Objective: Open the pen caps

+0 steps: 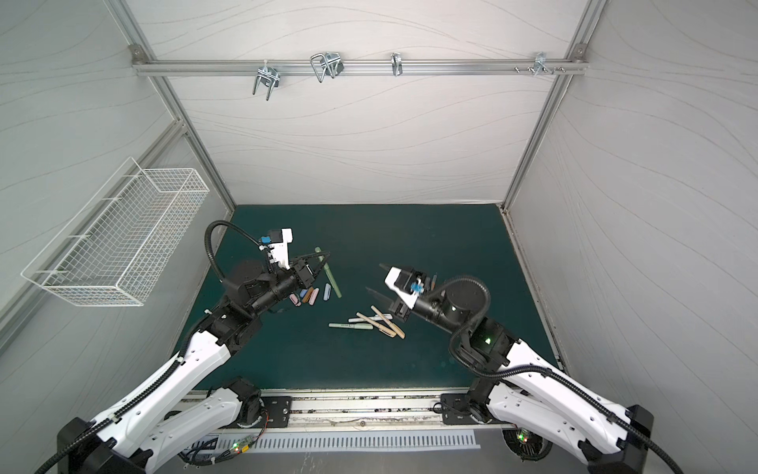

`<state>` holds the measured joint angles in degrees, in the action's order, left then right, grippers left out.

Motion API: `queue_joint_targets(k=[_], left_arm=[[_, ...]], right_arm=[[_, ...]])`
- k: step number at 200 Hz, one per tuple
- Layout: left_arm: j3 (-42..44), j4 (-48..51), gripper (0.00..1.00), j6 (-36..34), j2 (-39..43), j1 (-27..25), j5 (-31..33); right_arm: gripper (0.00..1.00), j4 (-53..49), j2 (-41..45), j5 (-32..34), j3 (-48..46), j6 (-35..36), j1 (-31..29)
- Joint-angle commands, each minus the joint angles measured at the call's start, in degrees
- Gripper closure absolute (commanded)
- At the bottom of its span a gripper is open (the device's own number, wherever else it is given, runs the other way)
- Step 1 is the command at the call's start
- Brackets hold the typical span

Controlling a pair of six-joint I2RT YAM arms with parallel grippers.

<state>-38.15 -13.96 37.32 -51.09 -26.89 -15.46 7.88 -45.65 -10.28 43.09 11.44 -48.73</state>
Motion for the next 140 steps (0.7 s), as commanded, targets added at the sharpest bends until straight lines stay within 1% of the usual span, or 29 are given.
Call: queue_joint_targets(k=[1, 29, 51, 65, 97, 110, 140], left_arm=[[1.98, -14.99, 1.0, -2.51, 0.22, -0.47, -2.64], [5.71, -23.08, 1.0, -2.91, -1.71, -1.59, -5.58], [6.59, -26.0, 1.0, -3.49, -4.32, -3.08, -8.36], [6.72, -26.59, 1.0, -4.4, -5.47, -4.45, -9.25], [8.39, -28.0, 1.0, -7.17, -7.04, -7.04, -10.69], [8.66, -28.6, 1.0, -7.19, -7.68, -7.67, -12.12], [9.05, -28.5, 1.0, -7.78, -7.8, -8.54, -12.83]], right_arm=[[0.4, -5.88, -3.21, -13.22, -0.39, -18.08, 6.16], [0.41, -2.43, -9.29, -25.15, -1.65, -24.9, 12.27], [0.43, 2.24, -13.38, -30.66, -3.59, -27.95, 13.33], [0.43, 5.22, -14.73, -32.5, -4.82, -29.14, 13.31], [0.43, 10.66, -16.04, -33.18, -7.41, -31.4, 13.32], [0.46, 13.44, -17.19, -34.08, -8.44, -32.12, 13.35], [0.52, 19.34, -19.75, -37.11, -9.7, -33.93, 13.06]])
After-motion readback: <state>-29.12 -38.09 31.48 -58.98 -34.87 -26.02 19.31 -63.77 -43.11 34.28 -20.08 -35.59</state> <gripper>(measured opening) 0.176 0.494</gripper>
